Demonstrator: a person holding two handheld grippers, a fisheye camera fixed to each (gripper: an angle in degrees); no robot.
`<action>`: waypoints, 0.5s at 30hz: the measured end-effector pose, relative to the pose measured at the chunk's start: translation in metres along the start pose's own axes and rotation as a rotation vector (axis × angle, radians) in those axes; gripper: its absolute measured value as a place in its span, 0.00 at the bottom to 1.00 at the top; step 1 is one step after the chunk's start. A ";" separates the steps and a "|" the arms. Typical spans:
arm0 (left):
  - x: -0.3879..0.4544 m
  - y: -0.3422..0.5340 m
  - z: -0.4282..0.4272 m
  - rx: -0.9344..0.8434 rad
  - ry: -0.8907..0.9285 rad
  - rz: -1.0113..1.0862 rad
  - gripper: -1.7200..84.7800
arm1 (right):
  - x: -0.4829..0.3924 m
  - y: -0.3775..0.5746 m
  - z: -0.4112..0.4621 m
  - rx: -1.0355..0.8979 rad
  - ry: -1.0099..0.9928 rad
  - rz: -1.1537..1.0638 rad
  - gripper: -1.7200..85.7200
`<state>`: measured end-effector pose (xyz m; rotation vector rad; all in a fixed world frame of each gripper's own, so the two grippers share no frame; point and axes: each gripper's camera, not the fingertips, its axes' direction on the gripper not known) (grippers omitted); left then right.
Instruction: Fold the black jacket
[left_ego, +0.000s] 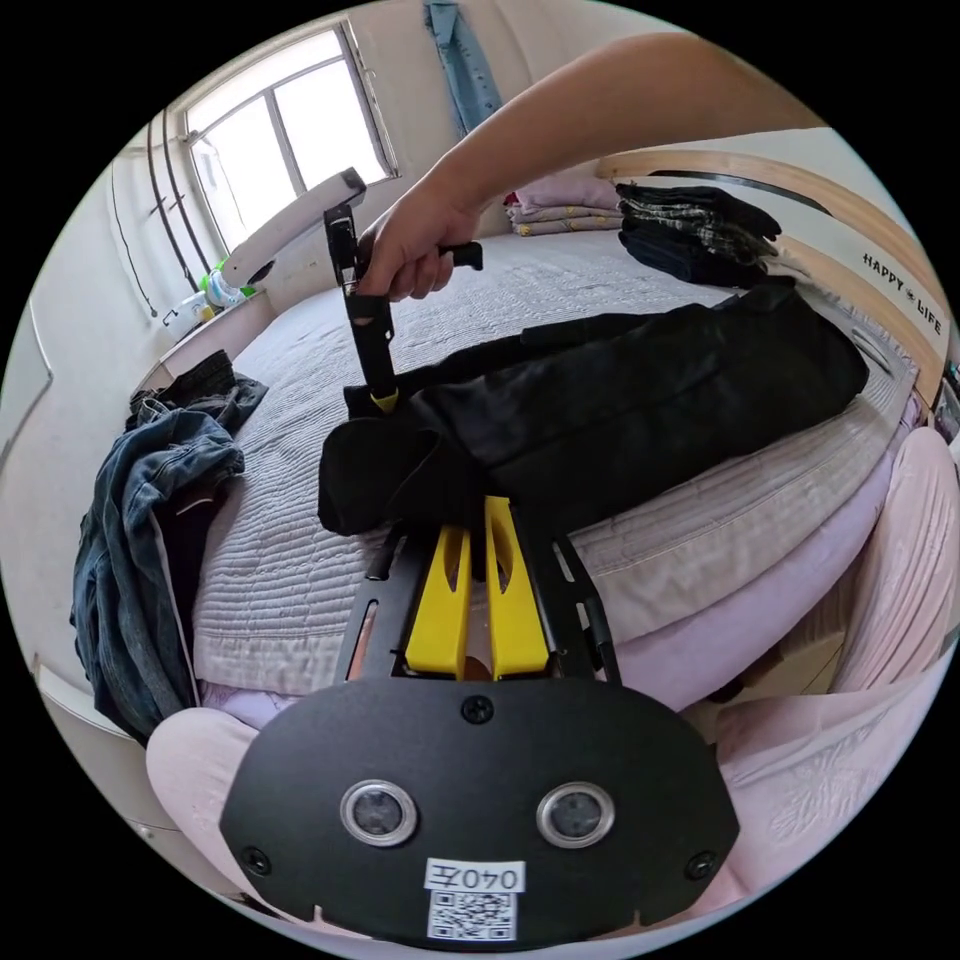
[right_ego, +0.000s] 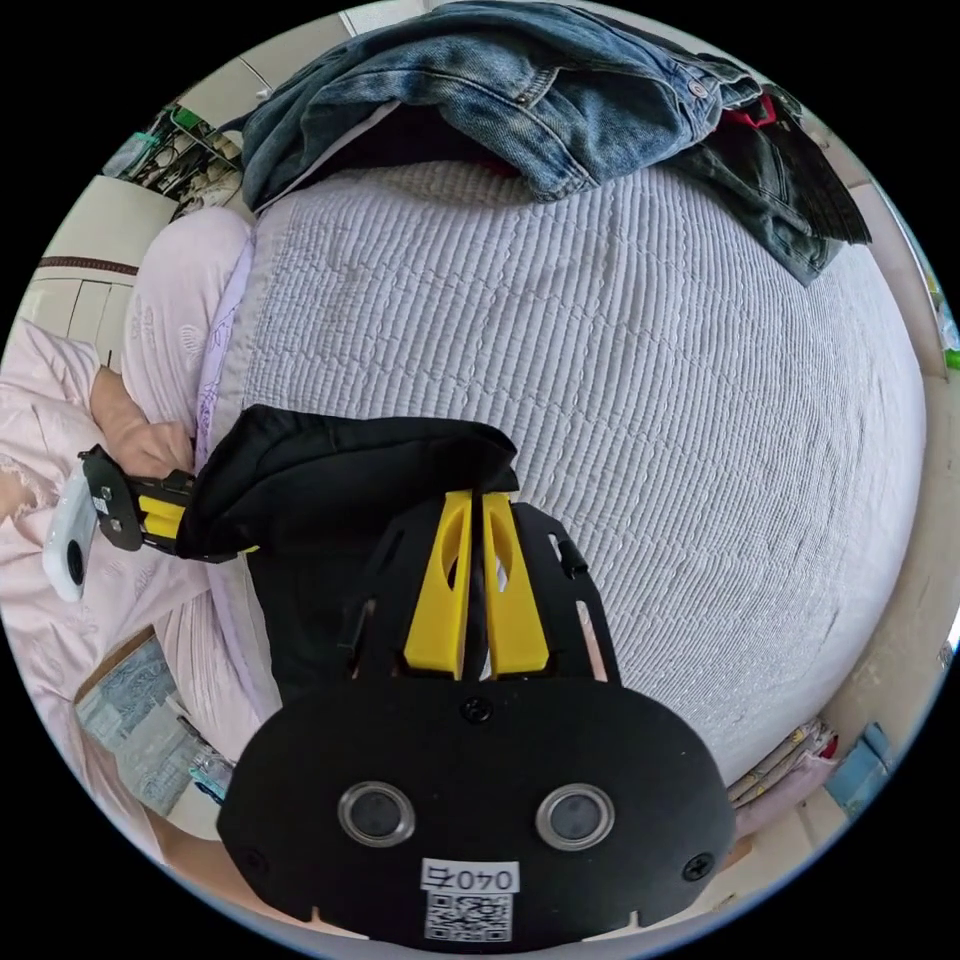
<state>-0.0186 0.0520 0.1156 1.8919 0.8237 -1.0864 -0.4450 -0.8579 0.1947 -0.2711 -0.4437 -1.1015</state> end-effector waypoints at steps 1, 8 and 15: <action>0.003 0.001 -0.001 0.002 0.002 -0.004 0.01 | 0.008 0.006 -0.003 0.011 -0.043 0.005 0.01; 0.026 0.005 -0.029 0.090 0.073 -0.006 0.01 | 0.047 0.083 -0.027 0.187 -0.225 0.086 0.01; 0.120 -0.033 -0.056 0.112 0.016 0.367 0.01 | 0.046 0.216 -0.034 0.394 -0.299 0.216 0.01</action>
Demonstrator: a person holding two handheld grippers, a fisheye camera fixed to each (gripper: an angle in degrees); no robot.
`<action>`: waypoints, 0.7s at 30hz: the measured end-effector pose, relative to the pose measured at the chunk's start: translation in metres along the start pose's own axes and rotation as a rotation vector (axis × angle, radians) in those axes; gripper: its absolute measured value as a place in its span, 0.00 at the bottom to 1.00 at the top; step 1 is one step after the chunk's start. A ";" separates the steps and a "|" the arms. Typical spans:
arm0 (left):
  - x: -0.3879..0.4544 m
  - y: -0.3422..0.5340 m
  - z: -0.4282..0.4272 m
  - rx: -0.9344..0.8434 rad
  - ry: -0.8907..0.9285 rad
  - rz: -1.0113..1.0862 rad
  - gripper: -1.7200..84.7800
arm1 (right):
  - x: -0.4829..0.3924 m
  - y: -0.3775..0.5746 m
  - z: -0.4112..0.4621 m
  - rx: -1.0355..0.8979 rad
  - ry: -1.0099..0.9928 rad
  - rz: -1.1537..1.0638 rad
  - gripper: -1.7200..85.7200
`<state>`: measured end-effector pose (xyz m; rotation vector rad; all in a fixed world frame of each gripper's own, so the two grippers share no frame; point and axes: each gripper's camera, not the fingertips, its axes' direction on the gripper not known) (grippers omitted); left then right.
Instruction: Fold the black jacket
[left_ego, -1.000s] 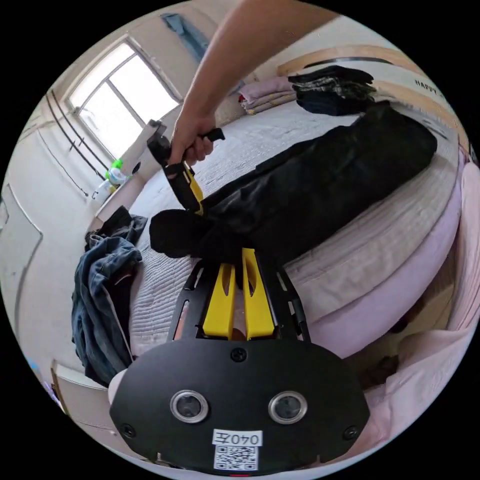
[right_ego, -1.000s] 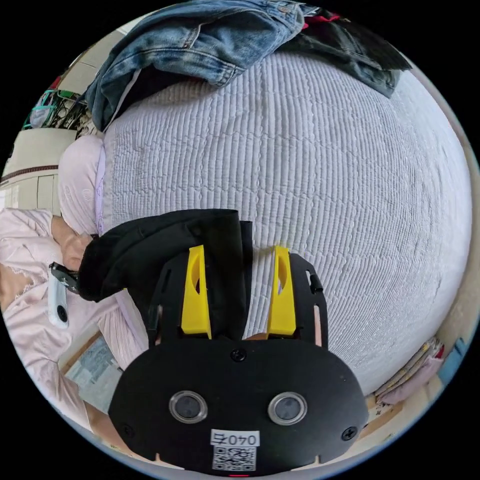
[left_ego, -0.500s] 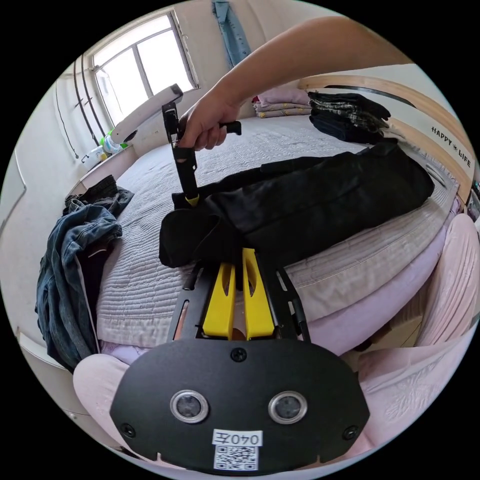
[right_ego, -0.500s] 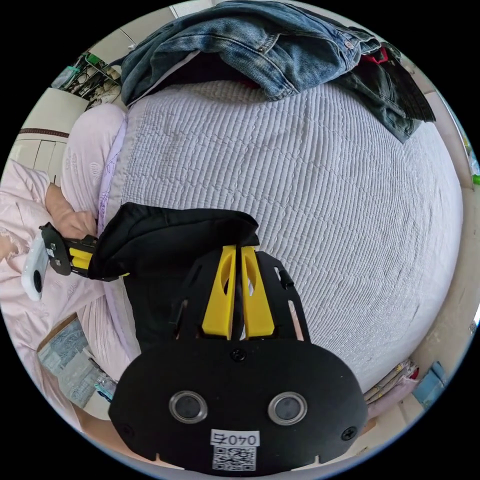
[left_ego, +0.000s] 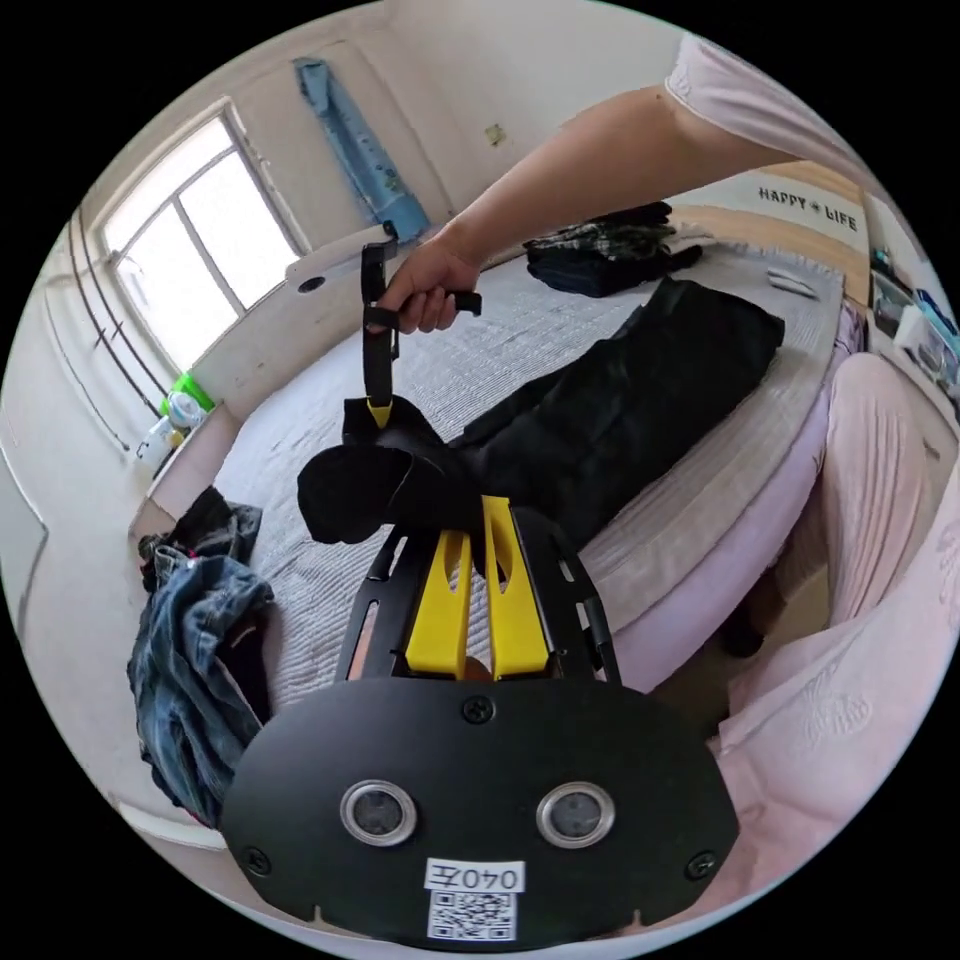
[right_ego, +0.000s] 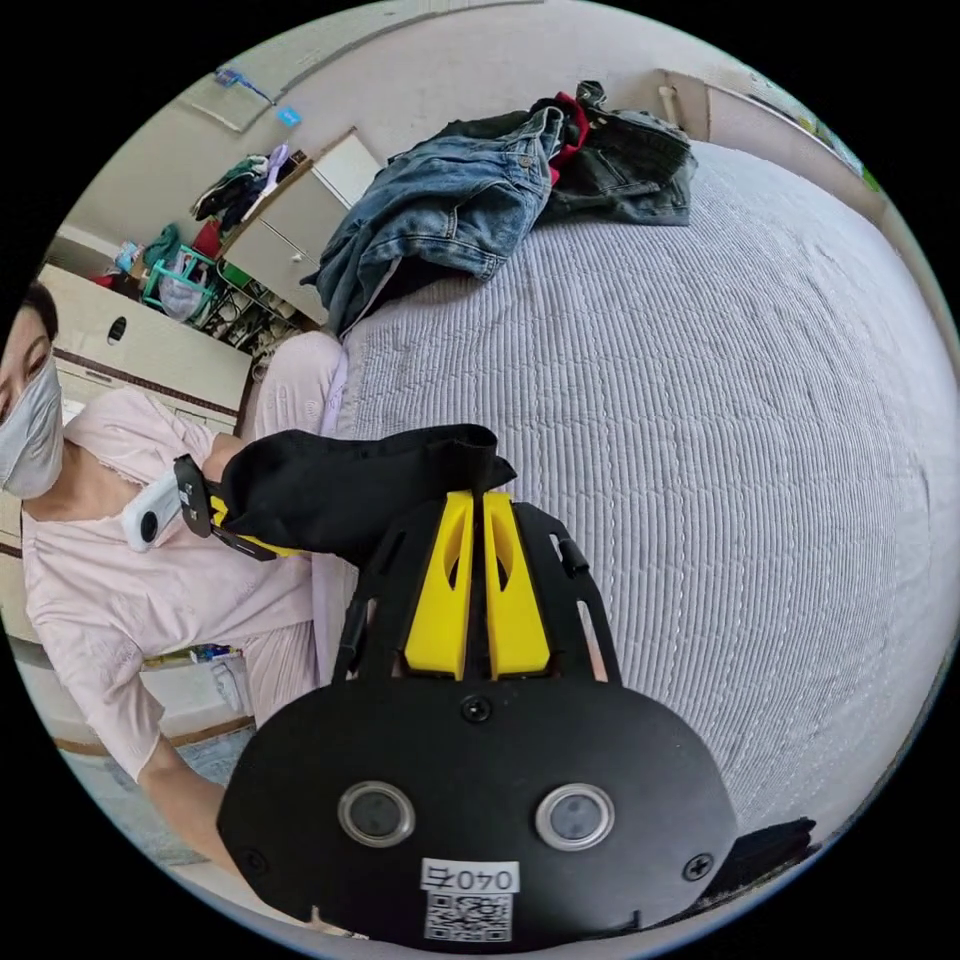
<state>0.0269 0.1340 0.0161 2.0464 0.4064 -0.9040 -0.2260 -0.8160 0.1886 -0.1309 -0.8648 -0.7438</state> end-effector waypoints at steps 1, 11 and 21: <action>0.009 -0.007 0.000 -0.003 -0.004 0.036 0.01 | 0.002 0.028 -0.009 0.039 -0.003 0.027 0.01; 0.171 -0.104 0.031 -0.018 -0.113 0.510 0.01 | 0.024 0.292 -0.030 0.445 -0.110 0.303 0.04; 0.249 -0.130 0.079 -0.124 -0.166 0.741 0.02 | -0.016 0.433 -0.019 0.457 0.050 0.616 0.17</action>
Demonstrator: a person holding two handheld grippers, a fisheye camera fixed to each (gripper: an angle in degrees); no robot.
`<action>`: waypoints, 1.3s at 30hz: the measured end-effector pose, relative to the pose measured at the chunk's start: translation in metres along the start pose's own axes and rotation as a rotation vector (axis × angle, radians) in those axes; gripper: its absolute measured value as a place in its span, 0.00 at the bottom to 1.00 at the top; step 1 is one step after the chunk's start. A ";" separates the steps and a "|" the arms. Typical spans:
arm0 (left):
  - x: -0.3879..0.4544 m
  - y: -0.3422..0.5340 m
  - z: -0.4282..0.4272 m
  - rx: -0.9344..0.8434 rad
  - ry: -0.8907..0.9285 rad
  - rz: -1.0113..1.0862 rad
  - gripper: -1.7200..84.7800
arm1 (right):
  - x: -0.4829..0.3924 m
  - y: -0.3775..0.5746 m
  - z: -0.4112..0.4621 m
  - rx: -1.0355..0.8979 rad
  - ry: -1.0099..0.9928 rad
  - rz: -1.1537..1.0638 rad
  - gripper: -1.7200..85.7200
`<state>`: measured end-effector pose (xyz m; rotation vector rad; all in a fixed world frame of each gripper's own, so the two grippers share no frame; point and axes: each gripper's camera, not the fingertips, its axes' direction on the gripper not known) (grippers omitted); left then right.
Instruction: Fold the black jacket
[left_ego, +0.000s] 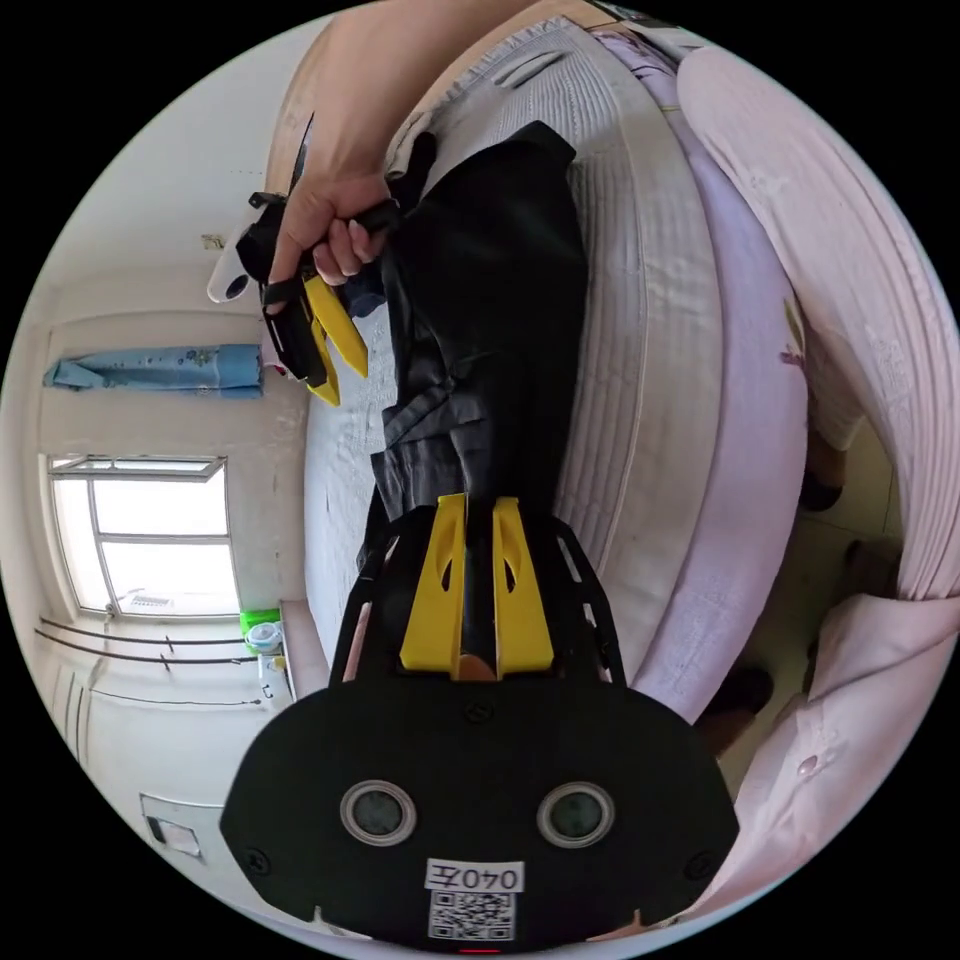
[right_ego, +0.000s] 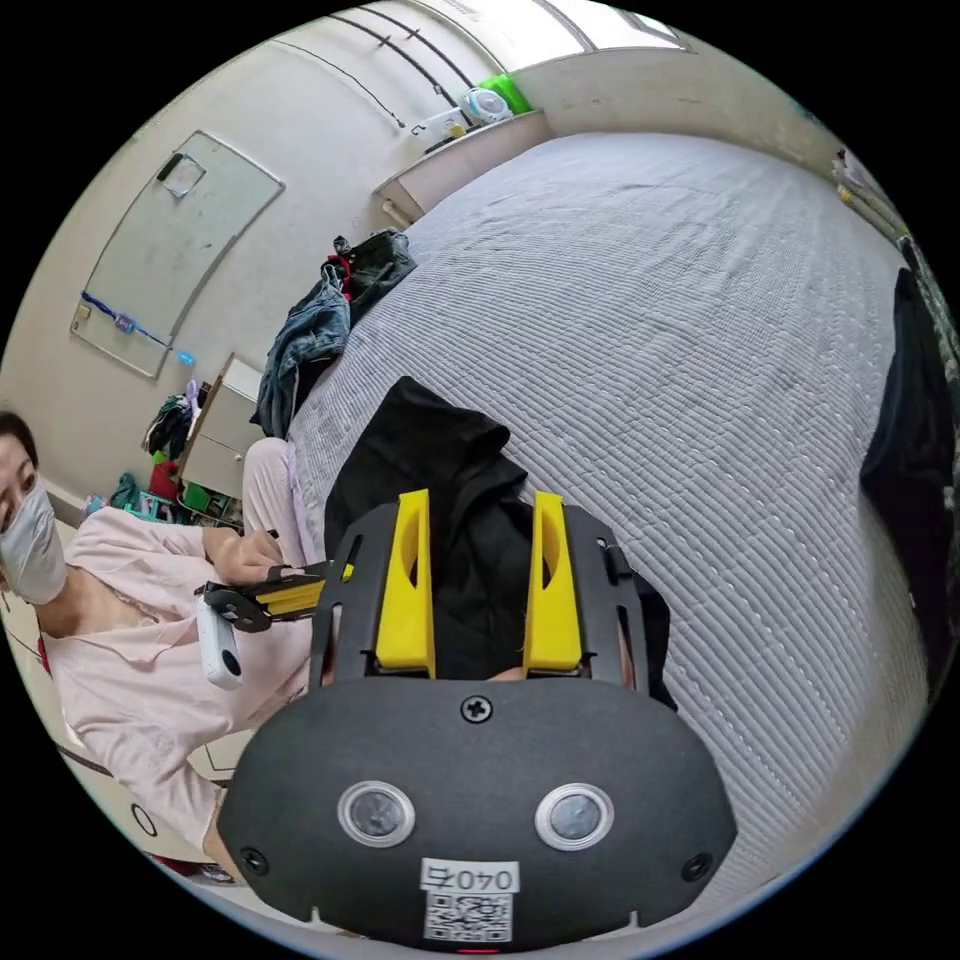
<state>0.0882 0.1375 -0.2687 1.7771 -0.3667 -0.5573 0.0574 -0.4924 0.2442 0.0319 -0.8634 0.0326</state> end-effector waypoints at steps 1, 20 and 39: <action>0.000 -0.001 -0.002 0.007 -0.002 0.012 0.02 | -0.013 0.010 -0.007 0.016 0.032 -0.015 0.16; -0.107 0.094 0.065 -0.039 0.144 -0.263 0.01 | -0.126 0.135 0.122 -0.133 0.251 0.047 0.01; -0.404 0.220 0.257 -0.025 0.465 -0.733 0.01 | -0.260 0.261 0.202 0.016 0.614 0.104 0.01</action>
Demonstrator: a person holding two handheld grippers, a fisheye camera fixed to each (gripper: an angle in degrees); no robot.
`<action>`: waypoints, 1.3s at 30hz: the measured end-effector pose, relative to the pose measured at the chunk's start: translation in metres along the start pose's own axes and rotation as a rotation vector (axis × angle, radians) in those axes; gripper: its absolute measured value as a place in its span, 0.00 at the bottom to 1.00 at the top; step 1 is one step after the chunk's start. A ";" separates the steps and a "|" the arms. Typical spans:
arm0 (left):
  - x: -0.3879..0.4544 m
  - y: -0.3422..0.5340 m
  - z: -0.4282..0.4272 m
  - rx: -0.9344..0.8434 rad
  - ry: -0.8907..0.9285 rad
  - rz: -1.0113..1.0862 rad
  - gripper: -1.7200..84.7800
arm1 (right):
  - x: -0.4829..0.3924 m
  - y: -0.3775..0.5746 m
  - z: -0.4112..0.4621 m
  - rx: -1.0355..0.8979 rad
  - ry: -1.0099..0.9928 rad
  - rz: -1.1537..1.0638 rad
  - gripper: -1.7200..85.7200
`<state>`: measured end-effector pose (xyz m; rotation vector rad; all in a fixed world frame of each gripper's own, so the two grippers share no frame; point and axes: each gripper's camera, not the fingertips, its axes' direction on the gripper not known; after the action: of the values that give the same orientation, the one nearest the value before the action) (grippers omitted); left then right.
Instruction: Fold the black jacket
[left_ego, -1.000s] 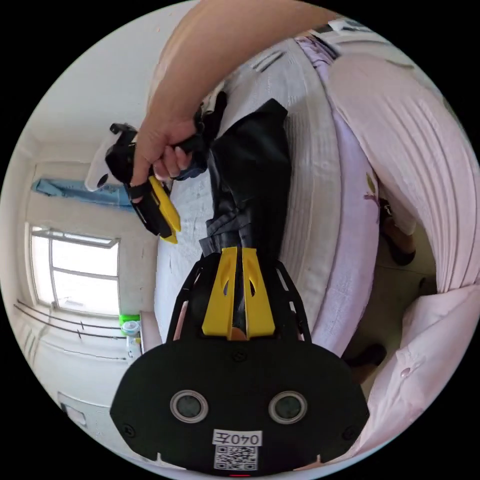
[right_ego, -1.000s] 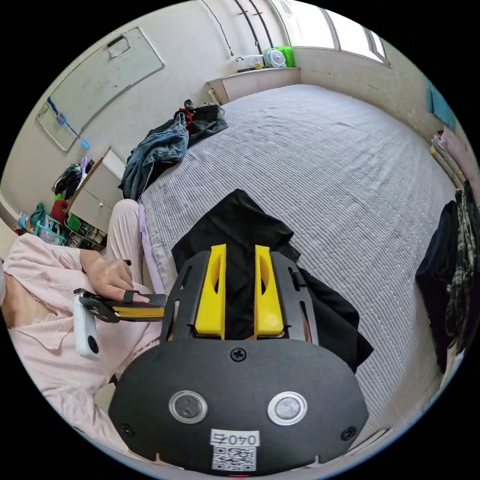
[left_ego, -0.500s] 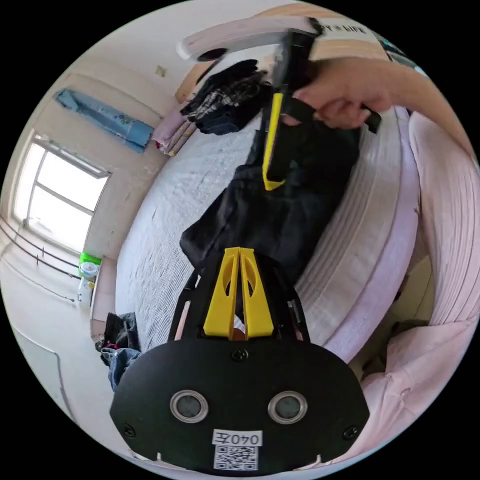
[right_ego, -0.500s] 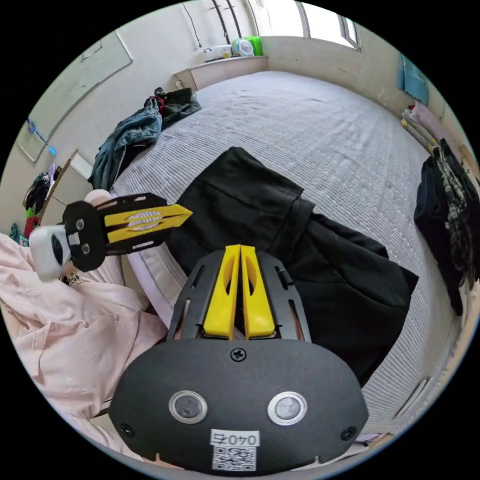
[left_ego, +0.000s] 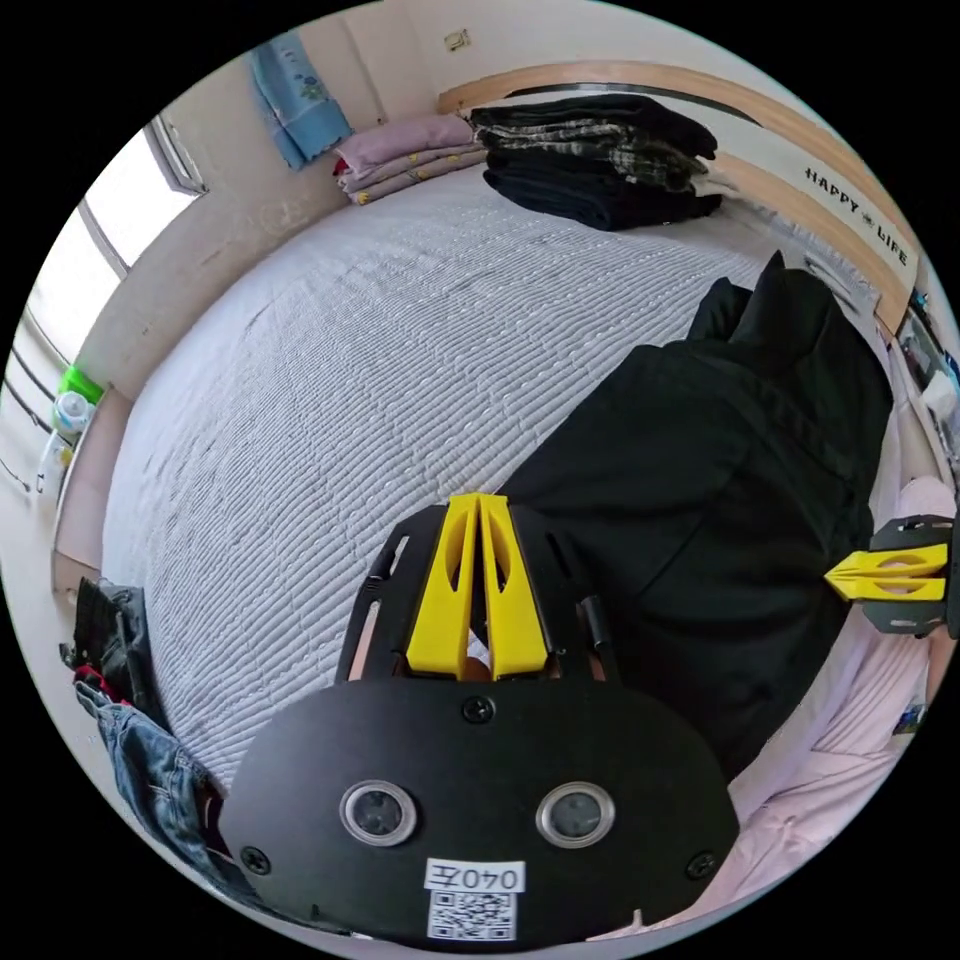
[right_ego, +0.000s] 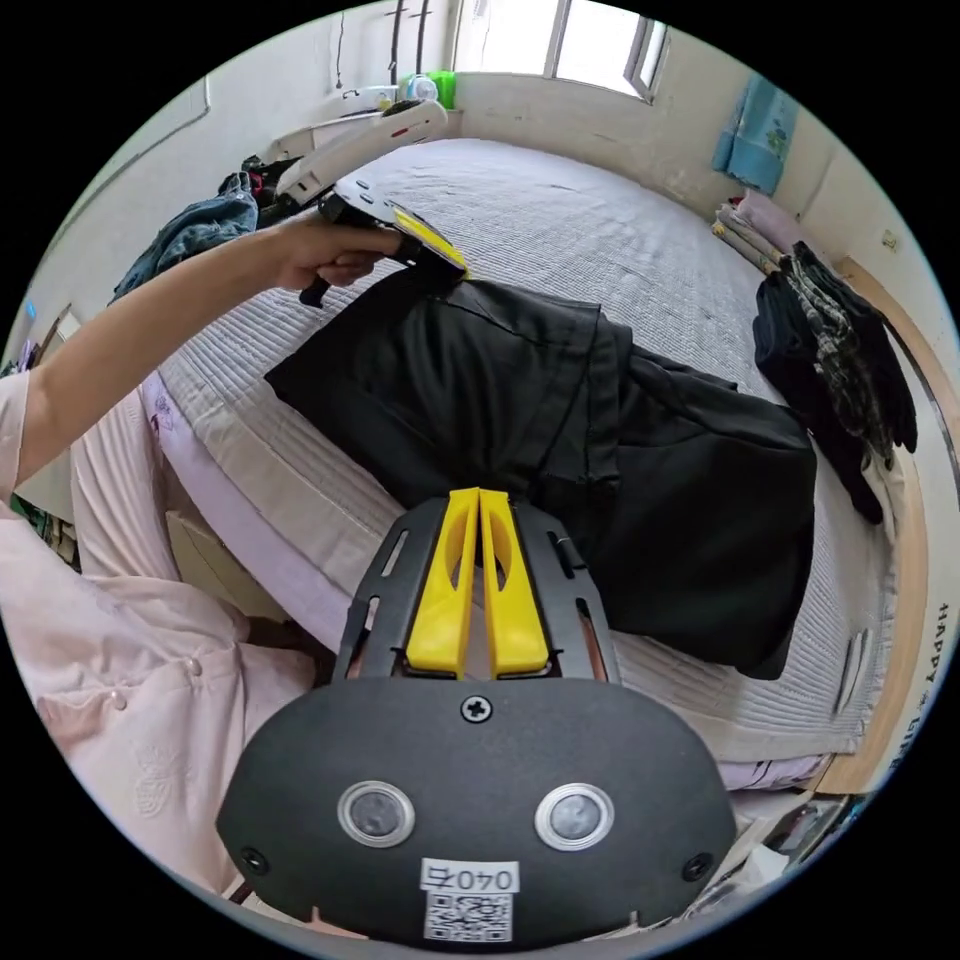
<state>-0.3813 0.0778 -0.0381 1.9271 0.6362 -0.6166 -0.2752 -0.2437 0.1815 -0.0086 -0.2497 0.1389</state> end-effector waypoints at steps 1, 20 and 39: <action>-0.008 0.001 -0.008 0.022 -0.006 -0.019 0.01 | -0.007 0.005 -0.001 0.009 0.015 -0.009 0.01; -0.277 0.070 -0.053 0.017 0.650 -0.574 0.06 | -0.263 0.015 0.014 0.214 0.217 -0.253 0.16; -0.371 0.055 -0.075 0.021 0.727 -0.729 0.08 | -0.368 0.029 0.063 0.165 0.430 -0.304 0.11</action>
<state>-0.6068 0.0623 0.2705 1.8956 1.8395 -0.3230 -0.6481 -0.2660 0.1517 0.1618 0.1915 -0.1459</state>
